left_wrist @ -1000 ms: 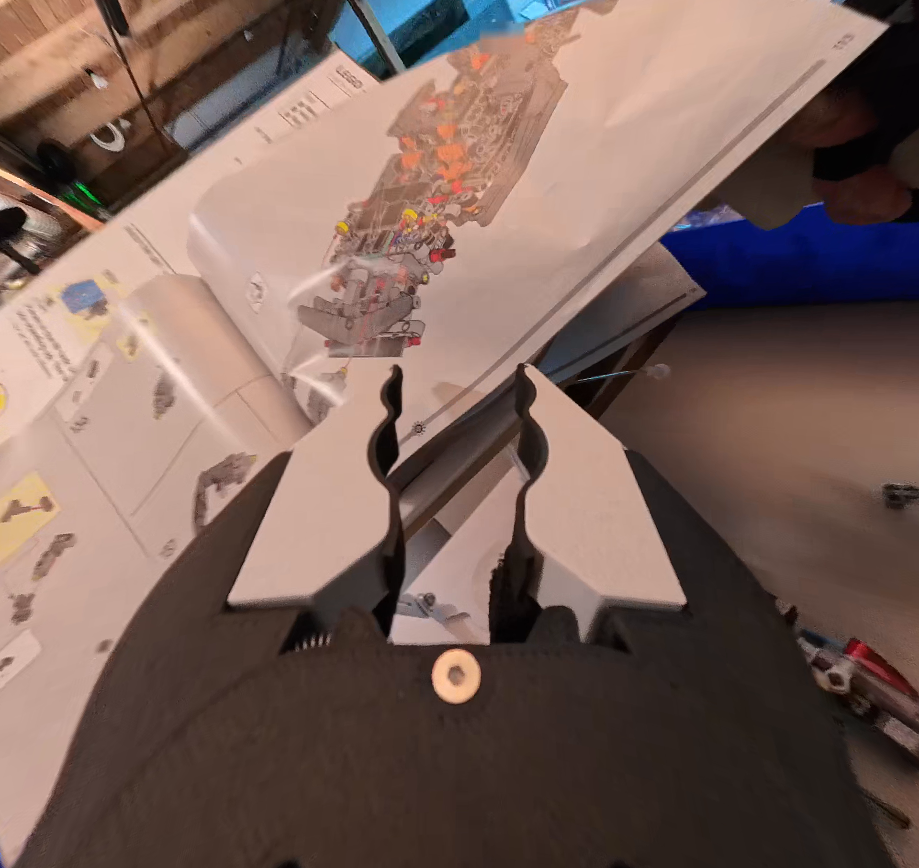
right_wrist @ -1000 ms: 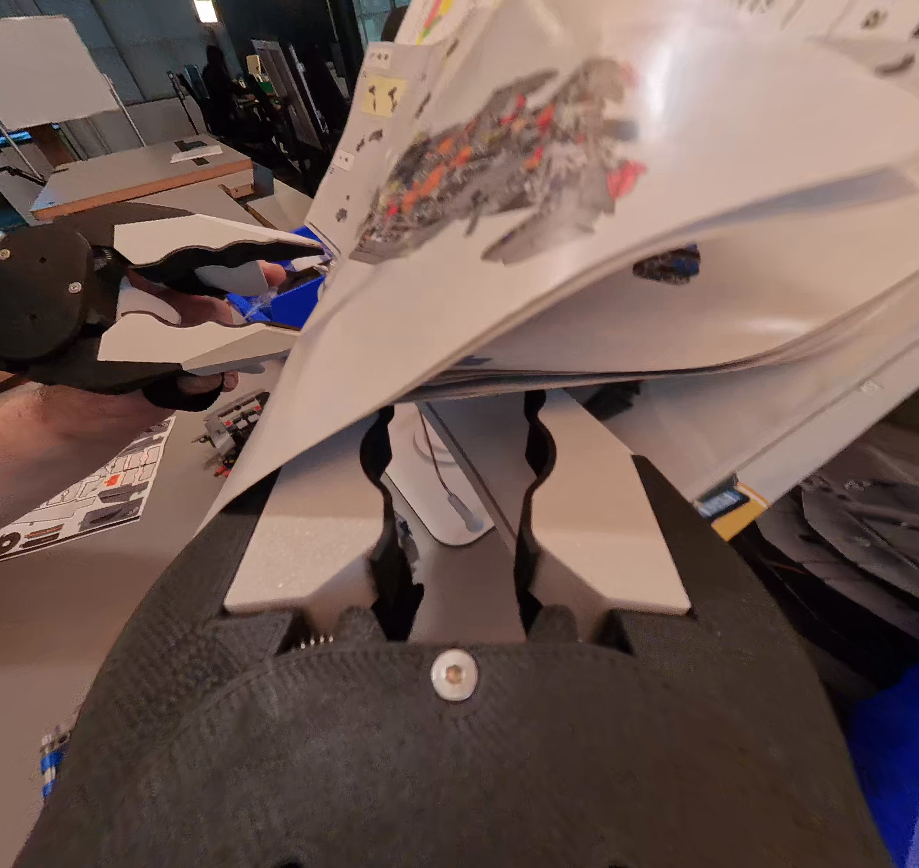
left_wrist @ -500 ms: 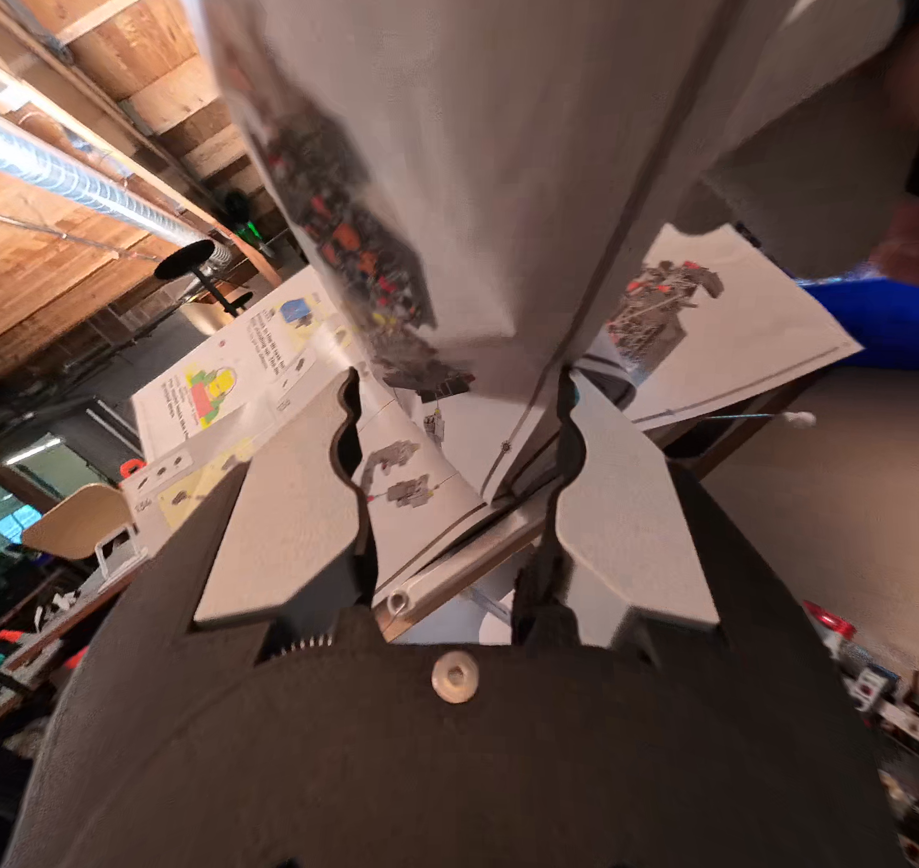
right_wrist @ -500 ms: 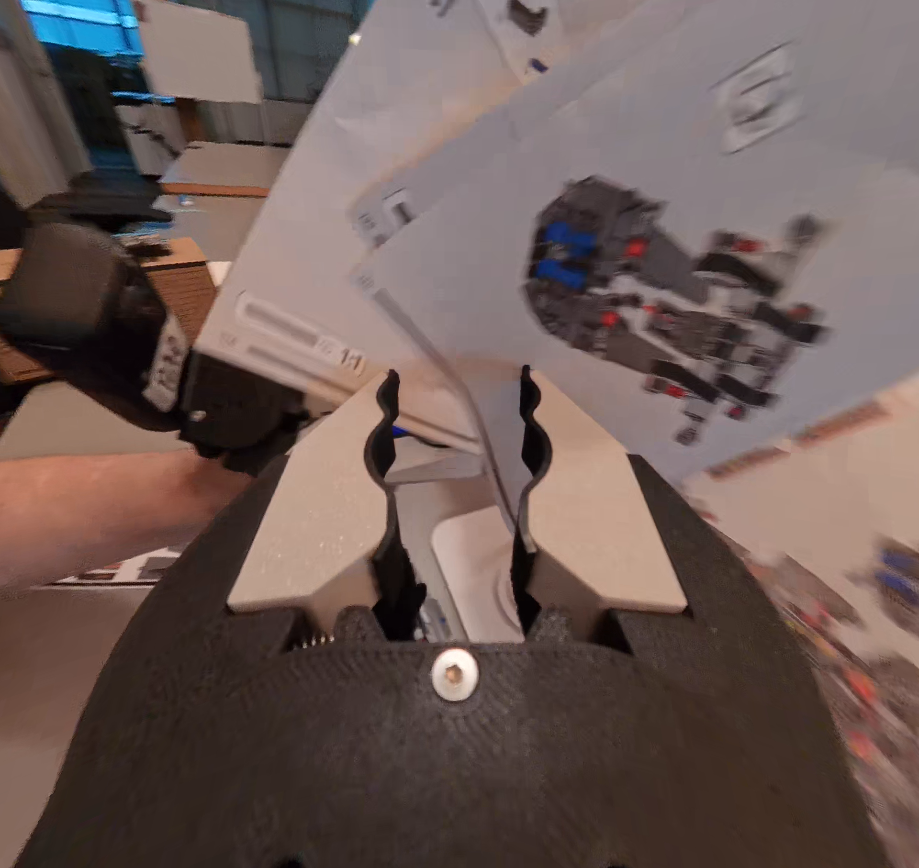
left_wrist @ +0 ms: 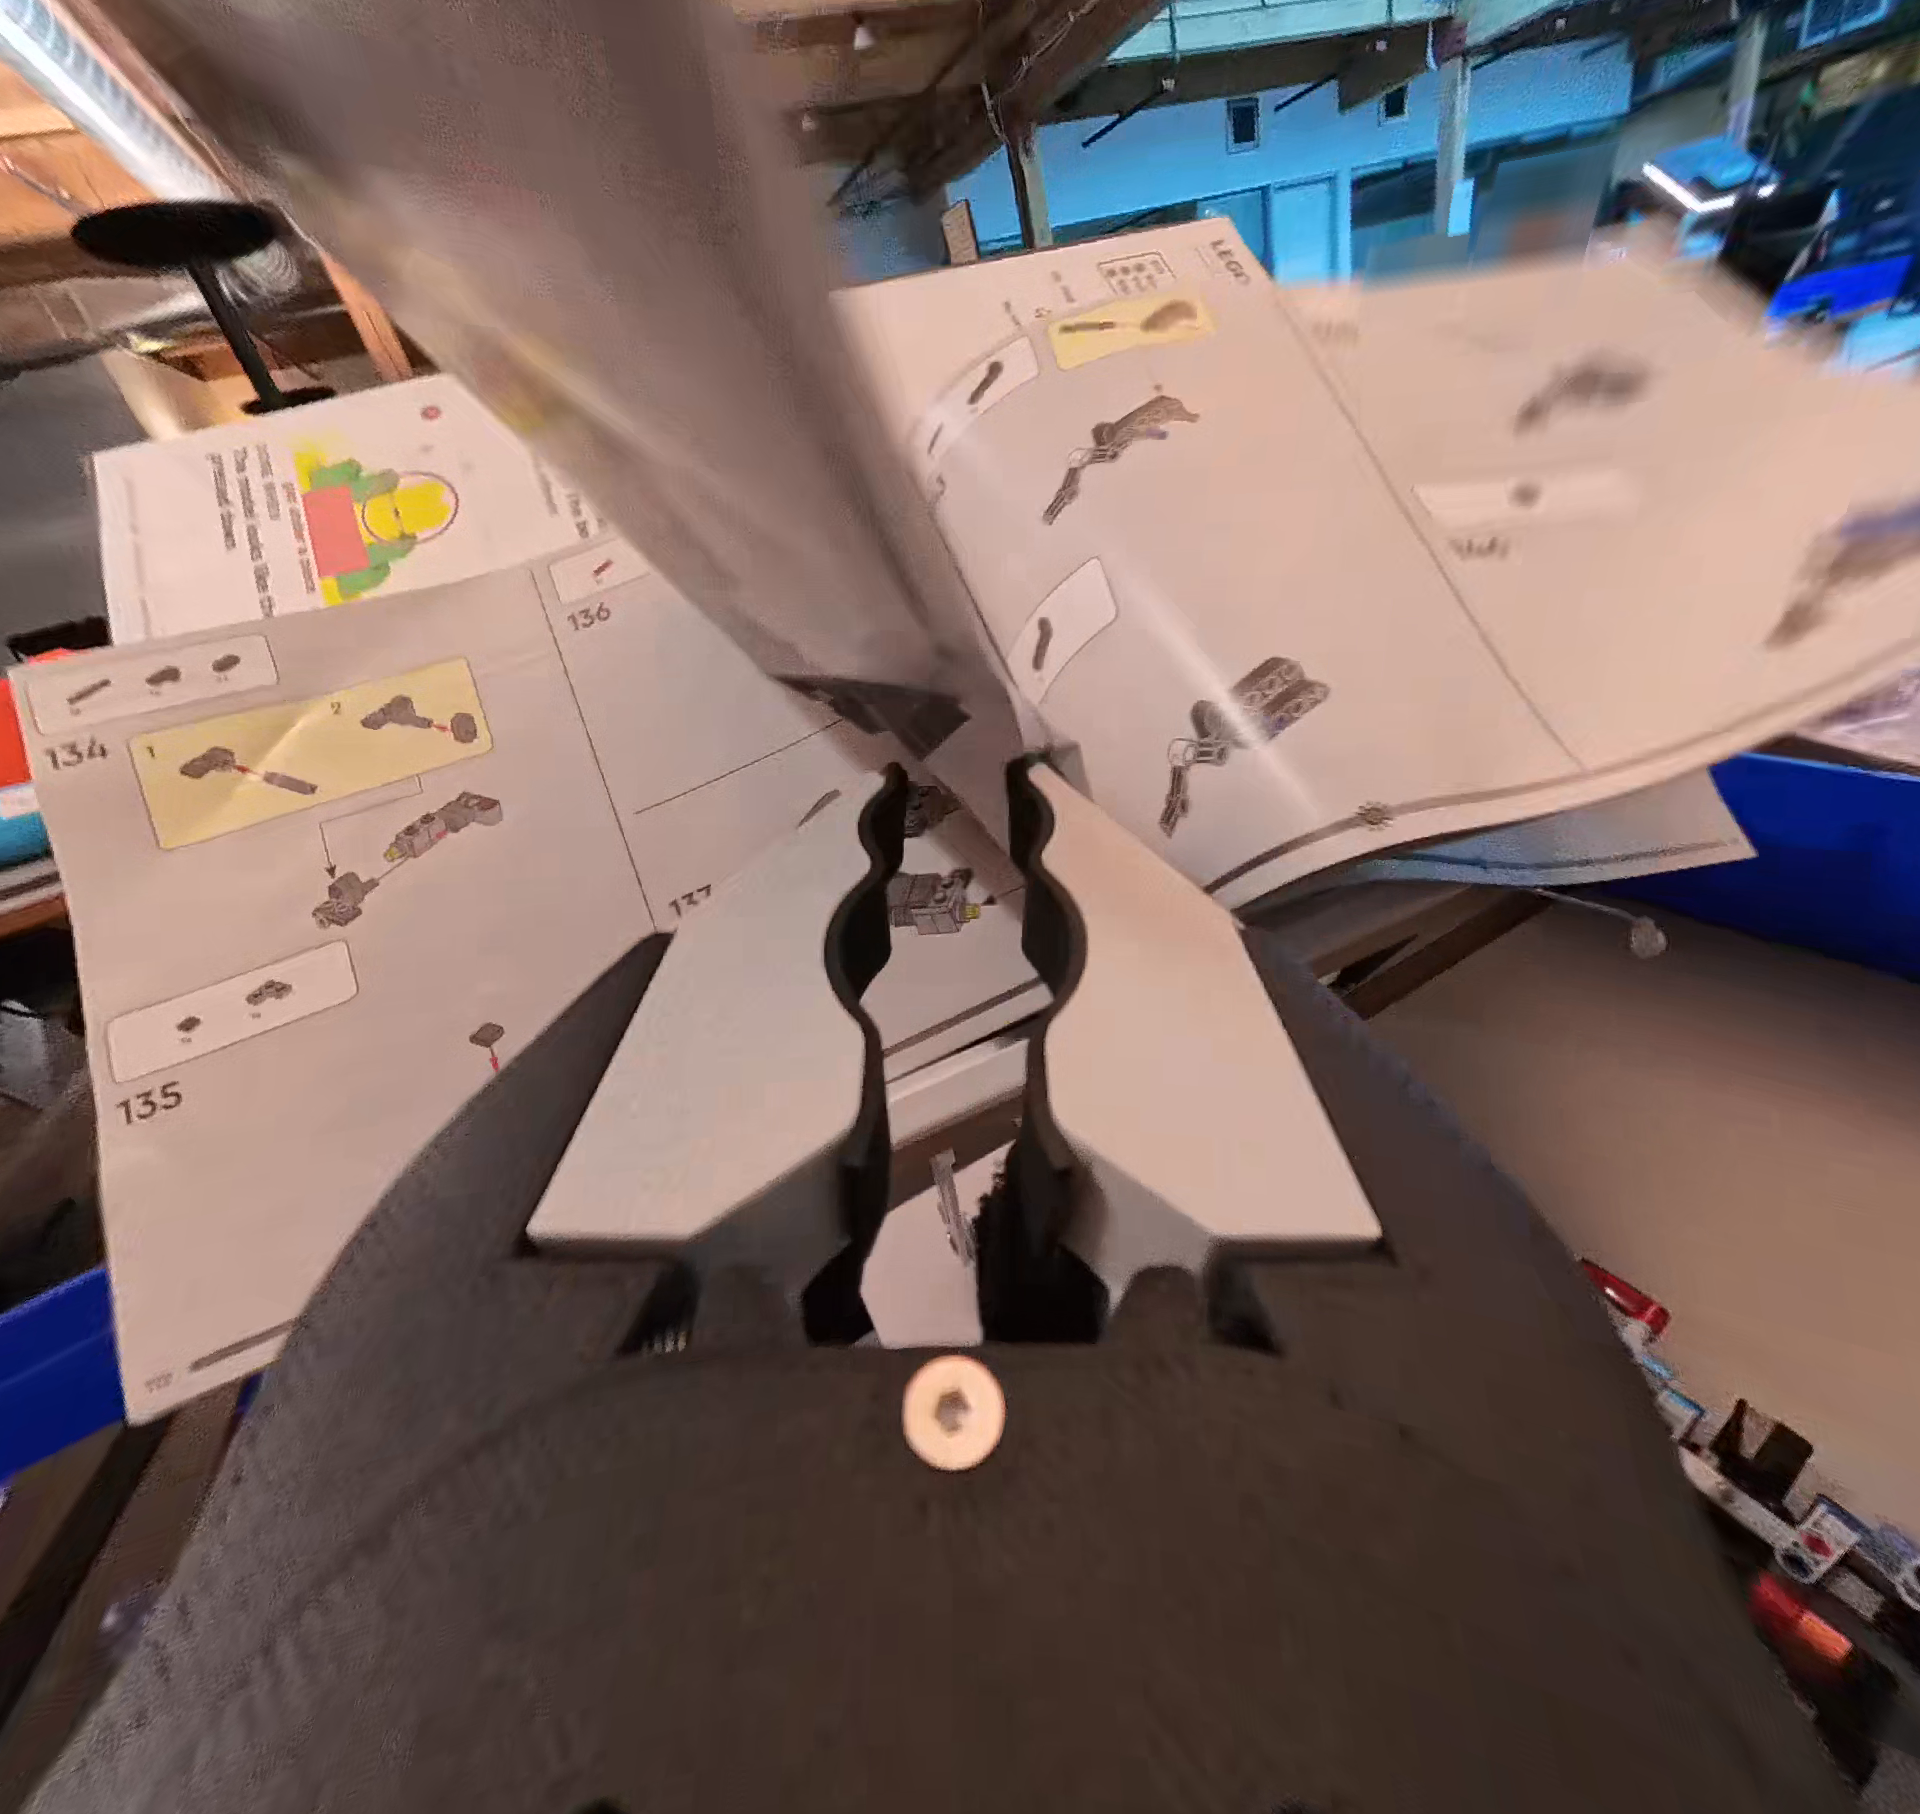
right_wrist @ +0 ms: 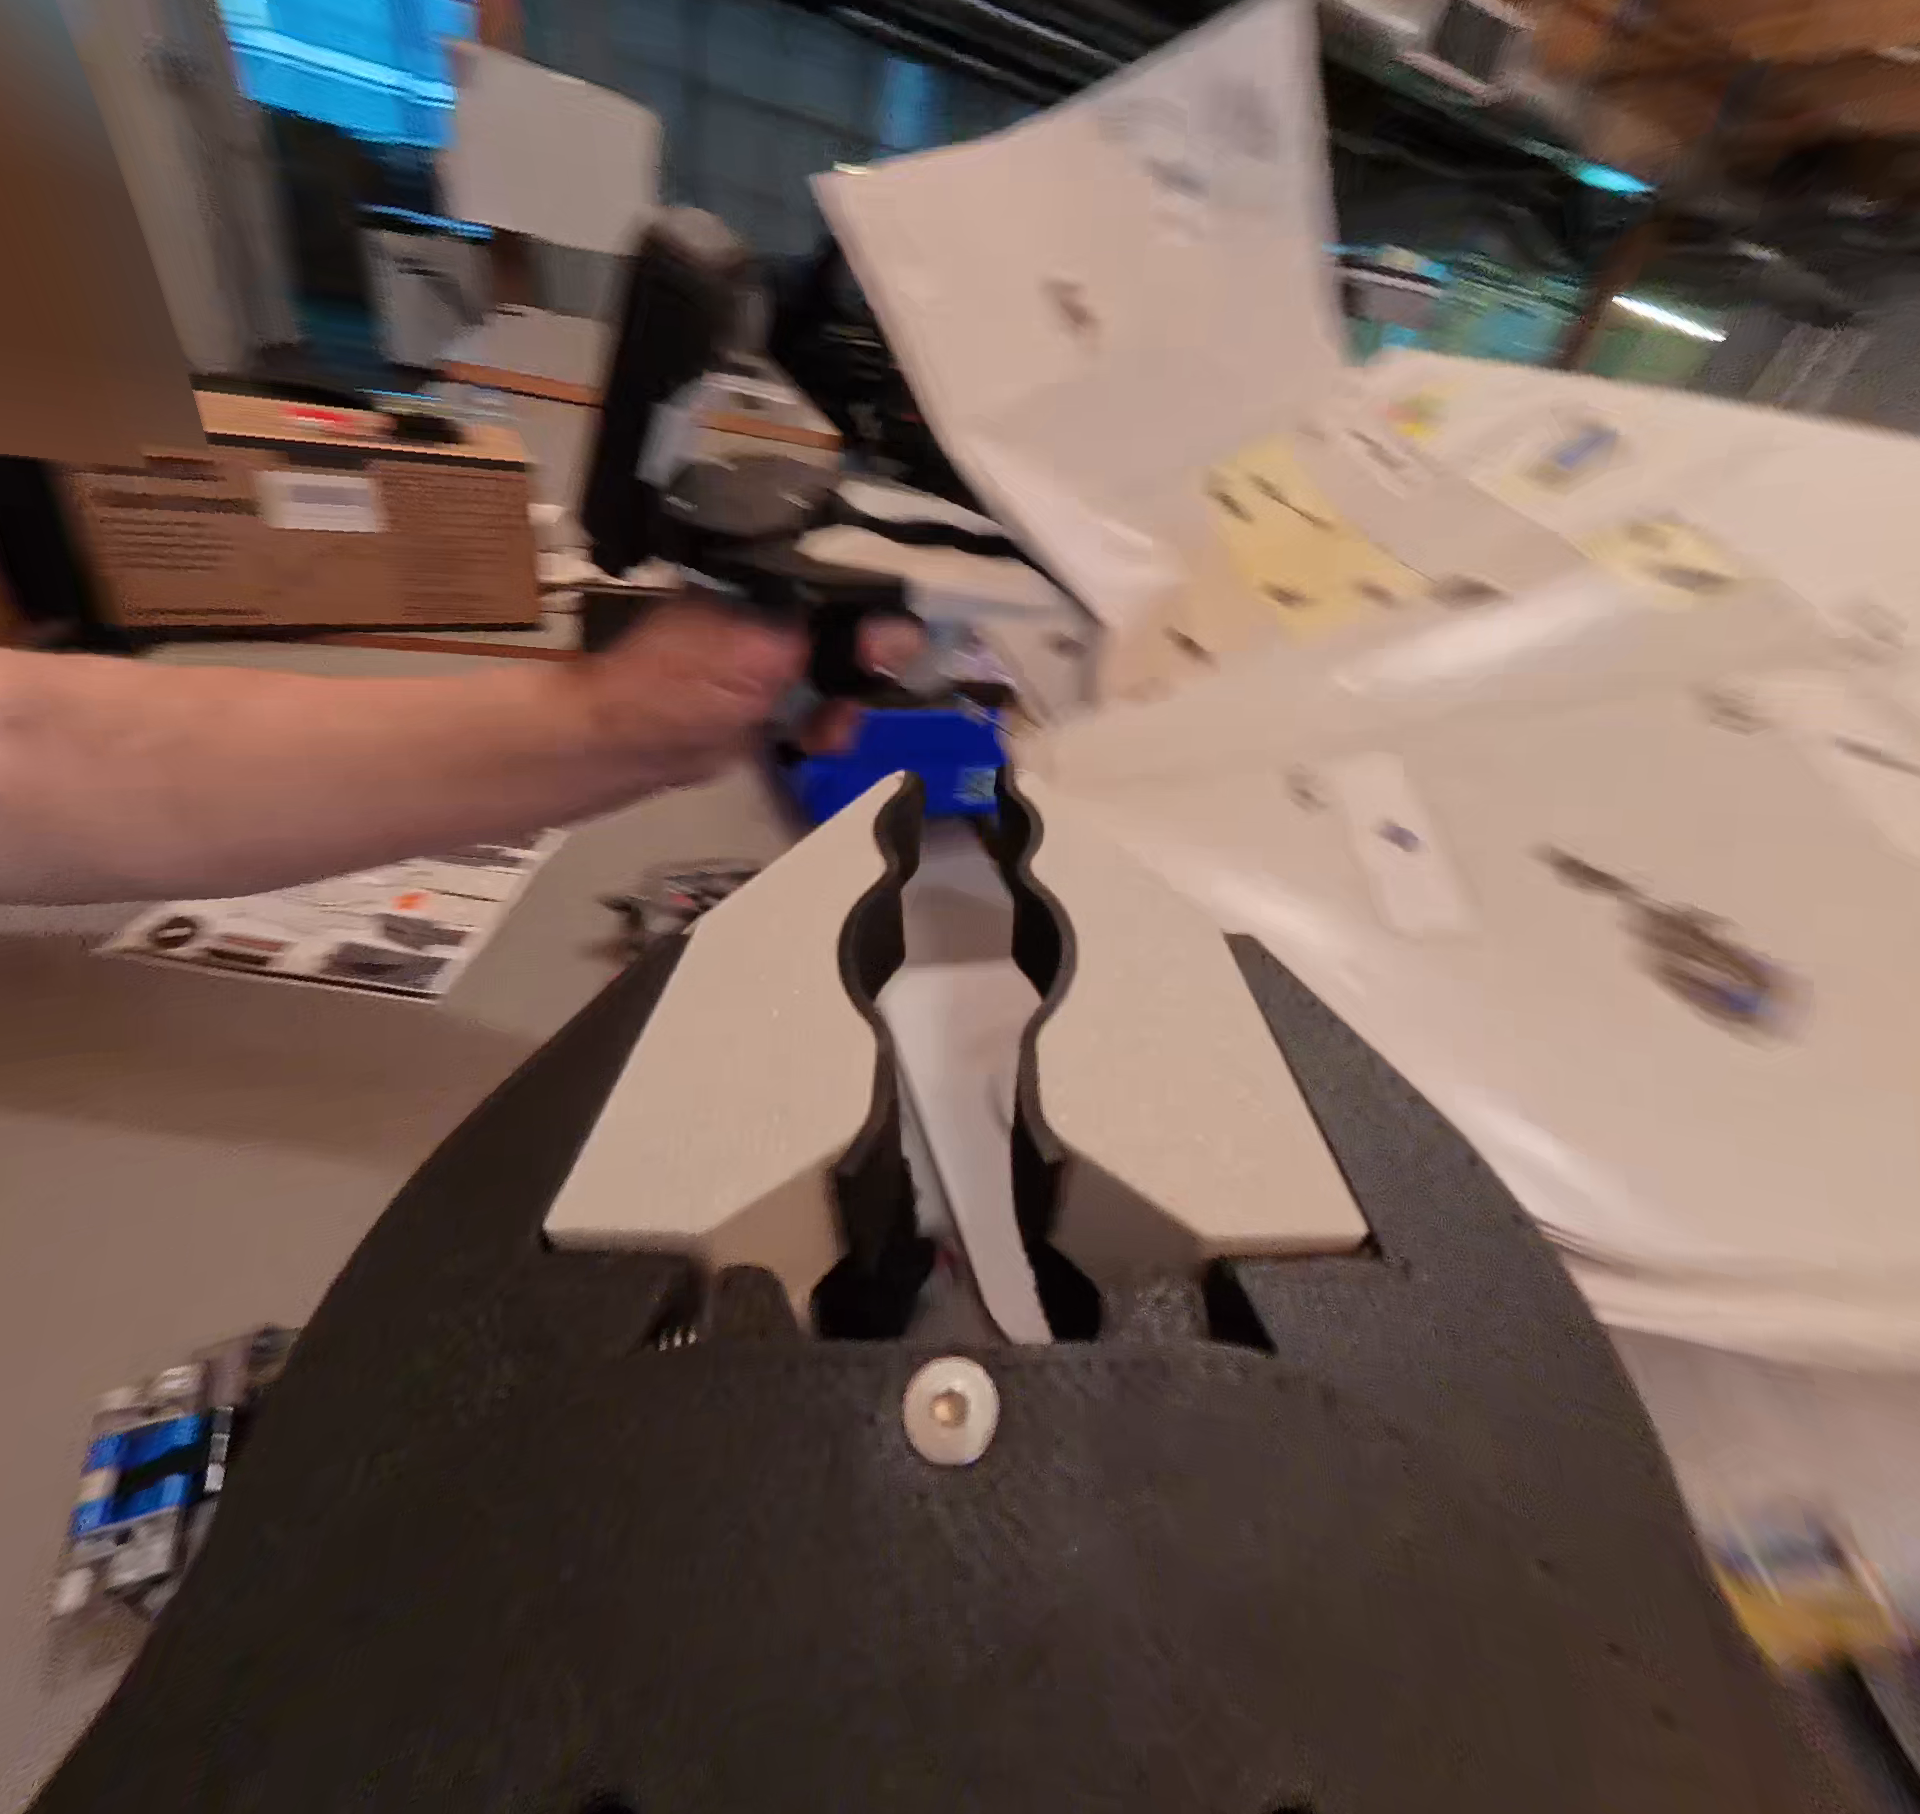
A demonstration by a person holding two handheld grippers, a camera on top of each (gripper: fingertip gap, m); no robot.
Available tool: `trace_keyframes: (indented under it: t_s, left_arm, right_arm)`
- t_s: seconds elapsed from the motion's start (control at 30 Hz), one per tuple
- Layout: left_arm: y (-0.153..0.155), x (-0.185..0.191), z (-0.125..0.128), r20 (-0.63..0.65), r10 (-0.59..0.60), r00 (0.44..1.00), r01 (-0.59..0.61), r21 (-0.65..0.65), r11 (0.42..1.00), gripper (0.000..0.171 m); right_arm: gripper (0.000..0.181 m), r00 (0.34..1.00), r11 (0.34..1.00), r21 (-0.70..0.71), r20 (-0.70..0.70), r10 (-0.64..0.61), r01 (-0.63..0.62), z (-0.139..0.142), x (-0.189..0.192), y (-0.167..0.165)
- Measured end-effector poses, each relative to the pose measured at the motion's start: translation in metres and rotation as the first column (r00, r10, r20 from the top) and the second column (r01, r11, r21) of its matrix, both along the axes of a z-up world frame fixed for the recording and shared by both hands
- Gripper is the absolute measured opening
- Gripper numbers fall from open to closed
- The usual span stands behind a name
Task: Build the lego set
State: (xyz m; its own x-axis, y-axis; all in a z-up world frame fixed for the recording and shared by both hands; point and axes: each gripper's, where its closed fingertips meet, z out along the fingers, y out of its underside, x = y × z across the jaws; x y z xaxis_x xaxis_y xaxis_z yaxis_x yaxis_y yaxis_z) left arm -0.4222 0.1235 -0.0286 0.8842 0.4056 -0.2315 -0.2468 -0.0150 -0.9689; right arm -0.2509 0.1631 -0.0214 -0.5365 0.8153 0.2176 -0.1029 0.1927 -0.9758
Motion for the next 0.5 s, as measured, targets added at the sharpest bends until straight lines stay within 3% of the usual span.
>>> trace_keyframes:
  t_s: [0.07, 0.13, 0.2, 0.3, 0.4, 0.5]
  left_arm:
    - [0.001, -0.005, -0.006, 0.038, 0.009, 0.999, -0.008, -0.020, 1.000, 0.008]
    - [-0.004, -0.015, -0.014, 0.084, 0.066, 0.994, -0.063, -0.027, 0.998, 0.009]
    - [-0.005, -0.017, -0.021, 0.118, 0.065, 0.991, -0.062, -0.030, 0.998, 0.018]
    - [-0.010, -0.011, -0.031, 0.129, 0.076, 0.989, -0.067, -0.078, 0.995, 0.020]
    - [-0.012, 0.018, -0.041, 0.003, 0.082, 0.997, -0.081, -0.129, 0.988, 0.034]
    - [0.002, 0.054, -0.046, -0.306, 0.079, 0.949, -0.146, -0.201, 0.969, 0.057]
  right_arm:
    - [0.026, 0.982, 0.979, -0.083, 0.061, -0.181, 0.185, -0.017, -0.001, 0.057]
    - [0.036, 0.950, 0.941, -0.160, 0.137, -0.279, 0.299, -0.033, -0.010, 0.095]
    - [0.053, 0.917, 0.929, -0.146, 0.271, -0.294, 0.341, -0.058, -0.027, 0.107]
    - [0.053, 0.875, 0.916, -0.025, 0.308, -0.374, 0.401, -0.078, -0.047, 0.110]
    - [0.054, 0.889, 0.935, 0.001, 0.311, -0.336, 0.354, -0.085, -0.056, 0.093]
    - [0.053, 0.905, 0.950, -0.056, 0.327, -0.274, 0.307, -0.085, -0.059, 0.084]
